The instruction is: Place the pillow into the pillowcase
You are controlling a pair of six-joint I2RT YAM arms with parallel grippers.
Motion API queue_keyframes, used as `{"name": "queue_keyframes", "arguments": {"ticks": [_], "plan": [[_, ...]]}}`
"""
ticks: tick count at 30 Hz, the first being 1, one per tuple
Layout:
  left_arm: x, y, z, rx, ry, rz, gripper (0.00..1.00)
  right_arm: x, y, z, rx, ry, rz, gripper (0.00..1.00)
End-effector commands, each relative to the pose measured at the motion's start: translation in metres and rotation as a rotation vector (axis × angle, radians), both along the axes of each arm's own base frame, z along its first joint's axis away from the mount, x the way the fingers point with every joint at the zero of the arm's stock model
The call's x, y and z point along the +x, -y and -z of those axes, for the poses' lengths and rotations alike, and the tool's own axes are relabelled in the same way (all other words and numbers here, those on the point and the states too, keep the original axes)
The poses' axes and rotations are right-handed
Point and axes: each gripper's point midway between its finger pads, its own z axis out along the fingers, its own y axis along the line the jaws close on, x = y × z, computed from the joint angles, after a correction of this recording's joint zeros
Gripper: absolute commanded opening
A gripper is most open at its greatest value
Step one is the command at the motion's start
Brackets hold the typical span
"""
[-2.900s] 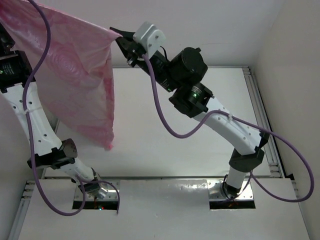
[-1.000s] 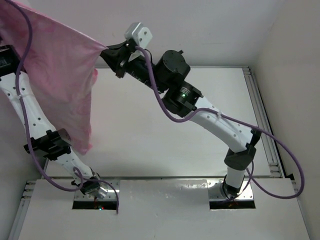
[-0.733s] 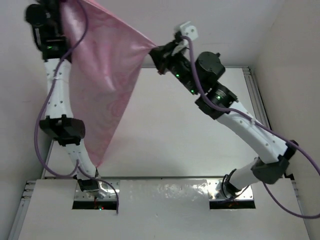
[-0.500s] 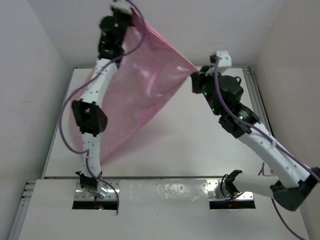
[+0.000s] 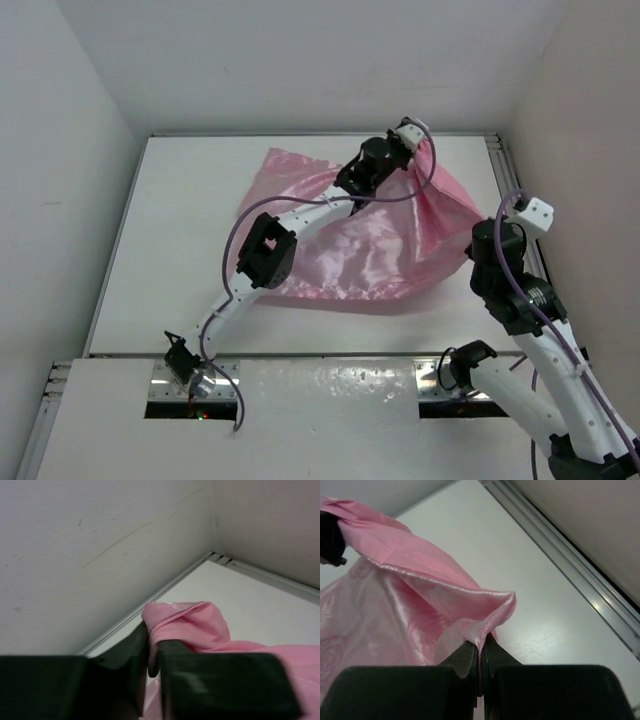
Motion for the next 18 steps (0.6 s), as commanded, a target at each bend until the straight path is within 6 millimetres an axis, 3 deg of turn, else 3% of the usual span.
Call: {"name": "queue_keyframes", "arguments": {"ticks": [1,2,3,4,5,7,8,9,11,13,14,15,17,18], "plan": [[-0.019,0.009,-0.078,-0.183,0.141,0.007,0.17,-0.025,0.03,0.023,0.022,-0.044,0.181,0.0],[-0.024,0.014,-0.079,-0.198,0.127,0.026,0.32,-0.031,0.041,0.024,0.005,-0.042,0.239,0.02],[-0.028,0.02,-0.079,-0.22,0.104,0.047,0.74,-0.035,0.046,0.027,0.014,-0.035,0.281,0.14],[-0.031,0.022,-0.08,-0.22,0.084,0.053,0.97,-0.04,0.051,0.033,-0.006,-0.057,0.307,0.61],[-0.031,0.021,-0.088,-0.236,0.081,0.05,1.0,-0.042,0.056,0.033,-0.02,-0.059,0.336,0.78],[-0.033,0.018,-0.097,-0.237,0.059,0.044,1.0,-0.041,0.061,0.028,-0.01,-0.048,0.369,0.99],[-0.032,0.015,-0.104,-0.236,0.06,0.035,1.0,-0.038,0.062,0.027,-0.013,-0.052,0.378,0.99],[-0.033,0.007,-0.123,-0.243,0.078,0.029,1.0,-0.035,0.061,0.024,-0.011,-0.054,0.374,0.99],[-0.033,-0.003,-0.133,-0.225,0.065,0.019,1.0,-0.019,0.057,0.009,0.005,-0.02,0.353,0.99],[-0.033,-0.022,-0.151,-0.196,0.054,0.003,1.0,0.0,0.048,-0.008,0.007,0.009,0.272,0.99],[-0.031,-0.041,-0.169,-0.197,0.062,-0.01,1.0,0.008,0.045,-0.008,-0.015,-0.014,0.249,0.99],[-0.031,-0.045,-0.17,-0.181,0.039,0.006,1.0,0.016,0.042,-0.02,0.0,0.013,0.232,0.99],[-0.038,-0.051,-0.186,-0.17,0.052,0.12,1.0,0.029,0.039,-0.025,-0.003,0.015,0.193,0.99],[-0.045,-0.053,-0.201,-0.174,0.073,0.151,1.0,0.049,0.025,-0.028,-0.001,0.027,0.081,0.99]]}}
